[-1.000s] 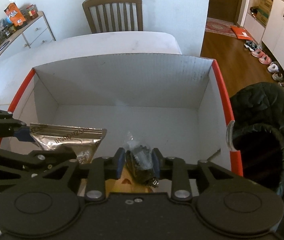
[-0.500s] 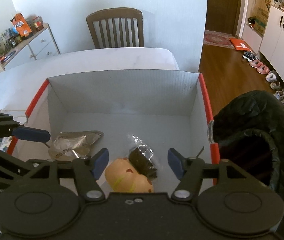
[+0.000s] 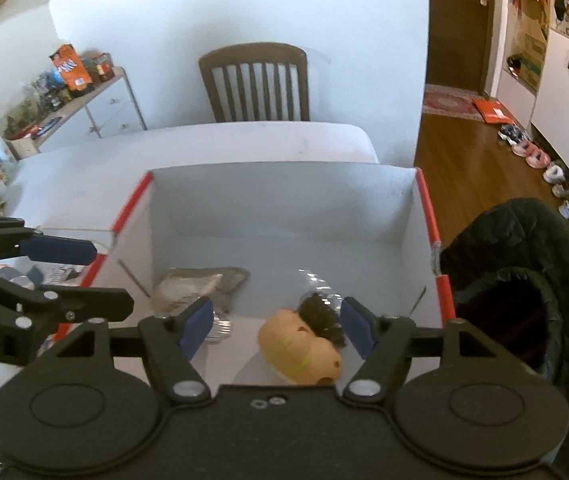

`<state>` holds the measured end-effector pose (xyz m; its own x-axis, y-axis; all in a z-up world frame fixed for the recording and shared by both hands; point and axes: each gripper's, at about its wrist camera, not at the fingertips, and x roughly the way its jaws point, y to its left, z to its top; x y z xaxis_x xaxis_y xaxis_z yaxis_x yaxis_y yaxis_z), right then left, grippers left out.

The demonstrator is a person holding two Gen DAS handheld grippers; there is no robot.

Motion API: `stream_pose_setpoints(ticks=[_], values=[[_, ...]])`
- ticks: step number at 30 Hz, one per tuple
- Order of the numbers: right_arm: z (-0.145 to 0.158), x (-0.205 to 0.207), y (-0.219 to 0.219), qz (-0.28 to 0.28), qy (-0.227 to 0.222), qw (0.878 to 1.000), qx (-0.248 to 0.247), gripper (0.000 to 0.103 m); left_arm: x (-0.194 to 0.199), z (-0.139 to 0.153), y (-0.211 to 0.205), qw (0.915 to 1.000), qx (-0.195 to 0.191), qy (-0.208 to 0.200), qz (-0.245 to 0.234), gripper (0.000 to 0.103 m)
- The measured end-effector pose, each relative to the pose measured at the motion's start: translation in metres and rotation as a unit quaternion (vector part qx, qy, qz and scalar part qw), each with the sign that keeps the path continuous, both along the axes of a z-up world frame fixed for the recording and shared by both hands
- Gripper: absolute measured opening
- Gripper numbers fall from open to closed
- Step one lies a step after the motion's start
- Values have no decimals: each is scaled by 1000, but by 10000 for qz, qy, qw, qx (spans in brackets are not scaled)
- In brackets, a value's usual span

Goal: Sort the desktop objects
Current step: 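Open both grippers to release the foil bag and clear bag into the box, then withdraw both grippers from the box toward the remaining pile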

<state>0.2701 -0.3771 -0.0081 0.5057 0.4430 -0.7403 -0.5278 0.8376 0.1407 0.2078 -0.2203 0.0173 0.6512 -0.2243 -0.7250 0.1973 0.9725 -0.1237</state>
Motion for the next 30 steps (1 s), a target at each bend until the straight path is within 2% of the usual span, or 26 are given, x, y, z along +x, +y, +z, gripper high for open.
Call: stream_pose_setpoints(ticks=[3,11,16,17,19,30], values=[[6,-11,4,41,-105,9999,55,76,-12,2,5,9999,72,-141,-26,70],[15,-40,22,57,-252,9995,155,81,-39,4,29,9998,-151,-110,-97,70],[17,-57,36,-53,-257,9993,261,87,-56,3,53,9996,-260,-71,-60,76],[17,-60,39,-87,-245,9993,285,88,-59,4,59,9995,-287,-68,-62,81],[17,-67,47,-147,-210,9991,337,90,-66,5,70,9994,-319,-94,-55,84],[19,-105,106,-71,-242,9993,279,91,-100,-1,138,9987,-512,-49,70,88]])
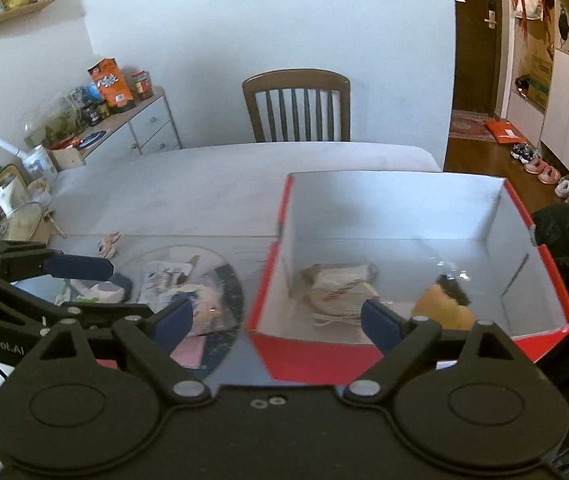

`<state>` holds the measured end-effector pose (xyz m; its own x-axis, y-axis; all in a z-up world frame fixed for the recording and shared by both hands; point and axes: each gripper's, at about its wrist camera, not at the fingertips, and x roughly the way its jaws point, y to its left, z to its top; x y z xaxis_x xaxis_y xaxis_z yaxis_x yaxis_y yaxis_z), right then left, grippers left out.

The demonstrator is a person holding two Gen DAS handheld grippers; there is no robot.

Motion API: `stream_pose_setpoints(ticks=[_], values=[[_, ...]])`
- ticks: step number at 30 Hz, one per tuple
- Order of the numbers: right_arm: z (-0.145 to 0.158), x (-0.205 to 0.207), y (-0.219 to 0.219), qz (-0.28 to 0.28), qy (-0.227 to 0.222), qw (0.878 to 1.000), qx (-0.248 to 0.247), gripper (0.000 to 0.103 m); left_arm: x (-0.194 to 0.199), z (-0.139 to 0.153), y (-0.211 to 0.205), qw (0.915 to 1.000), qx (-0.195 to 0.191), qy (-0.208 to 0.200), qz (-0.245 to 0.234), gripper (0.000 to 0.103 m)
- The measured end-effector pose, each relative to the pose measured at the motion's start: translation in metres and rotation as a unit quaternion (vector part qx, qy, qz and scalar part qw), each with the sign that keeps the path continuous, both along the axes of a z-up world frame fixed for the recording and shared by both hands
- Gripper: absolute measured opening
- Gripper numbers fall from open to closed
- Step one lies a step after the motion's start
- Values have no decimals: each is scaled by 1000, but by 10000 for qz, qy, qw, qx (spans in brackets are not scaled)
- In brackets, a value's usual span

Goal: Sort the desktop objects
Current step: 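Withdraw both grippers from the box toward the remaining pile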

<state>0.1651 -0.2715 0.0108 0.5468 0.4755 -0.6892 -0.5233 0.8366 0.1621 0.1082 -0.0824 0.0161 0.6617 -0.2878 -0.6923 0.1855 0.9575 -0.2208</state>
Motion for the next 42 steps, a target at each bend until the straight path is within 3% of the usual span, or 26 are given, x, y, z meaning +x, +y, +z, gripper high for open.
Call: stream_pose_setpoints(ticks=[3,5,16,30,37,42], values=[[-1,-8,16,29,30,10000,-12,91,-9,-5,21,9999,-77,22,69,93],[-2,-13,25,60,30,10000,-46,91,-16,-9,34,9999,-60,21,115,102],[-14,-32,79,225,110,9993,-279,91,-28,-35,105,9984,92,217,519,103],[-41,-12,131,295,112,9969,-719,91,-13,-72,159,9948,350,426,857,103],[-59,2,148,459,190,9939,-983,91,-2,-88,179,9953,393,589,655,103],[-67,10,152,528,296,9925,-1060,91,1,-96,193,9972,432,581,-204,103]])
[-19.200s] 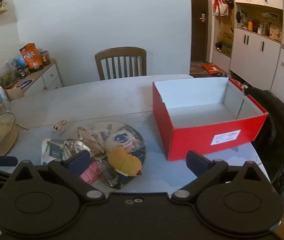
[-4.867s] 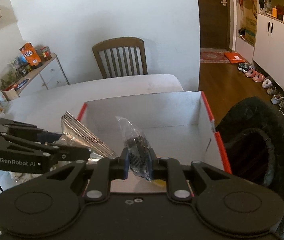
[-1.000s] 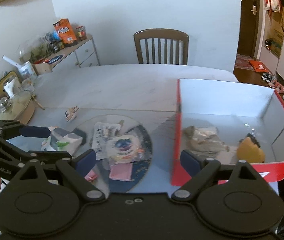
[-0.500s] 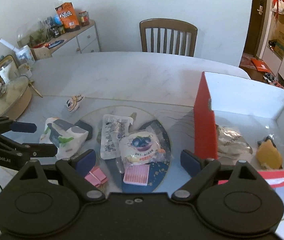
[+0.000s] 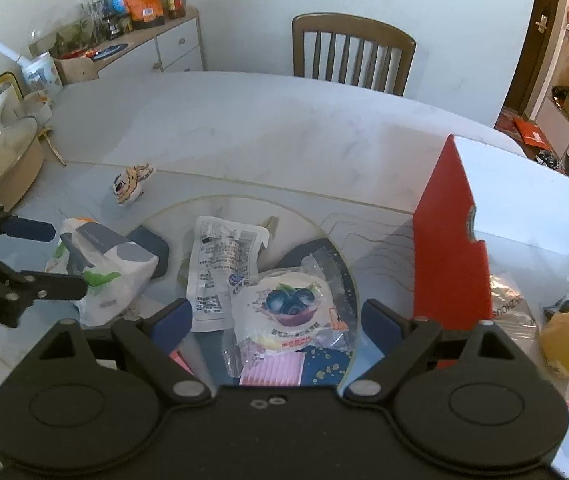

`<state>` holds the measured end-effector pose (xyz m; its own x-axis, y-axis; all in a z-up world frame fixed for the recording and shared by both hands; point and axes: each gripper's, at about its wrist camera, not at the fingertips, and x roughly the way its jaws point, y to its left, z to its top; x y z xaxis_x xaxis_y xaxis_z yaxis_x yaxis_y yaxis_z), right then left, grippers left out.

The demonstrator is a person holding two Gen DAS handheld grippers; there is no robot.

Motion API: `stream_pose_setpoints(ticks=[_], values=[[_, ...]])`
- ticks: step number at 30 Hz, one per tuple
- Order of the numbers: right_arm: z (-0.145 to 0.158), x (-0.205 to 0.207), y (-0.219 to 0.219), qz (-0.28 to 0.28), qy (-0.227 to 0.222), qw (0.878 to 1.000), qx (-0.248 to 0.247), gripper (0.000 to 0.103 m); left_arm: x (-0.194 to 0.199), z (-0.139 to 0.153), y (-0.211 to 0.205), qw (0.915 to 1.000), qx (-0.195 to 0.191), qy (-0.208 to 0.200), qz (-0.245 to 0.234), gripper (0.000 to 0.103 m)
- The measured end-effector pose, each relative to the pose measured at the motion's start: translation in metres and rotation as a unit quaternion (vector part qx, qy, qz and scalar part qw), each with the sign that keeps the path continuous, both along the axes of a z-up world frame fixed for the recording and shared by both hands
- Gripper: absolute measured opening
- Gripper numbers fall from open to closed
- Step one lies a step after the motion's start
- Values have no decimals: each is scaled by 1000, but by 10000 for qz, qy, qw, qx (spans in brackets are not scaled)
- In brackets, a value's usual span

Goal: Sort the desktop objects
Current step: 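Withdraw both grippers from the box toward the remaining pile, then grasp the white printed plastic bag with the left gripper while the right grasps the blueberry bag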

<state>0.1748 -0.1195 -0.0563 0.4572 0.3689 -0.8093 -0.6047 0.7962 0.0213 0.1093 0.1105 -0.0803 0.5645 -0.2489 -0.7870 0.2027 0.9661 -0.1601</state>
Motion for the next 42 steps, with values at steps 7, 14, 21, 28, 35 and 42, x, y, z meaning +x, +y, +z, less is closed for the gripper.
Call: stream_pose_setpoints(ticks=[7,14,21,28,35,42], values=[[-12,9,2,105,142,9997,-145,91,14,-14,15,9979,75,73,-640,103],[-19,19,6,113,197,9994,-265,91,32,-23,24,9956,95,161,-918,103],[-29,31,8,105,364,9991,-203,91,40,-32,18,9954,81,160,-938,103],[-36,37,12,109,429,9990,-101,92,40,-34,6,9959,214,94,-869,100],[-38,41,12,129,486,9987,7,90,37,-29,3,9978,105,43,-649,69],[-35,39,11,112,402,9991,93,67,29,-23,2,9995,-17,66,-297,50]])
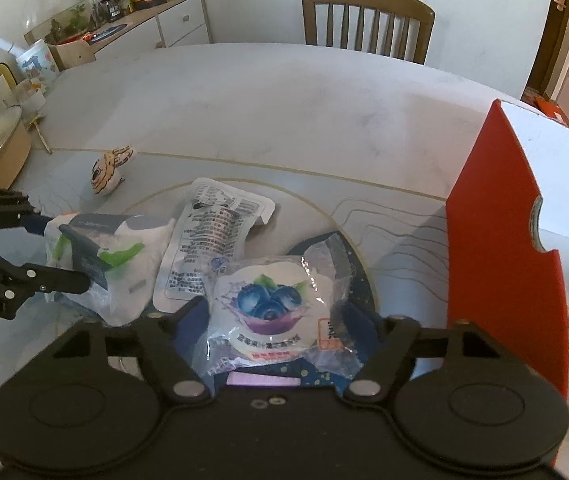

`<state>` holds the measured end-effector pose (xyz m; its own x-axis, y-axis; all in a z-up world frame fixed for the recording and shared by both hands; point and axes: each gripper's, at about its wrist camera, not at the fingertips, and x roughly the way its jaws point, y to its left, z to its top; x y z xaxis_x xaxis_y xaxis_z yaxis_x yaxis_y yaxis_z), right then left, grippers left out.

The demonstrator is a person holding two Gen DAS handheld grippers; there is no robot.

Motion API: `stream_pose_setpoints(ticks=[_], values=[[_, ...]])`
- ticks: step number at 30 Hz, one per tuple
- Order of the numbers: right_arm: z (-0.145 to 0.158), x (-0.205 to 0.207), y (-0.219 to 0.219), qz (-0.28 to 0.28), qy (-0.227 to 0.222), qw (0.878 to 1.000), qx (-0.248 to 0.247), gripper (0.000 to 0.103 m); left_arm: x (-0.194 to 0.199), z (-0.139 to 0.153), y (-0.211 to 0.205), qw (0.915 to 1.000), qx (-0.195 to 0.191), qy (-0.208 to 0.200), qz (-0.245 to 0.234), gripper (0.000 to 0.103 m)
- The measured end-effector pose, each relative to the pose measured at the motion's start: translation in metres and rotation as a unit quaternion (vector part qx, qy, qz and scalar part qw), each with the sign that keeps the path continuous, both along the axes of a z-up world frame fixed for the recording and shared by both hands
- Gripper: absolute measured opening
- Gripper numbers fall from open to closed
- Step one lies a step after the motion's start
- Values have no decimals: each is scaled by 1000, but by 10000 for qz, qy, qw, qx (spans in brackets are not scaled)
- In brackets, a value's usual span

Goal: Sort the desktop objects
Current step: 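Grasp the white printed plastic bag with the left gripper while the right grasps the blueberry bag, then carry the white bag and blueberry bag over the red shoebox with both grippers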

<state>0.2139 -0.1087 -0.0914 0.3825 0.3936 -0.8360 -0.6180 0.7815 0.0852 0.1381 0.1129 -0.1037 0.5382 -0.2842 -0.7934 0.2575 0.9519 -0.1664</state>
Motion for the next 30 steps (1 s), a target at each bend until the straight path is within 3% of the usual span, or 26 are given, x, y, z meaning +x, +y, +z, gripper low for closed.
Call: stream_pose_setpoints(ticks=[5,10,17,30], values=[[8,-7,-1,46,-177,9998,22,48,-9,8,-4,9997,-18,-61,239,37],[11,-18,0,56,-366,9992,-155,47,-19,18,-8,9985,-26,-122,526,33],[30,-33,-14,-57,-469,9989,26,46,-35,38,-10,9952,-407,-149,875,33],[79,-71,-54,-214,-586,9968,505,47,-66,83,-42,9928,-527,-251,1043,33]])
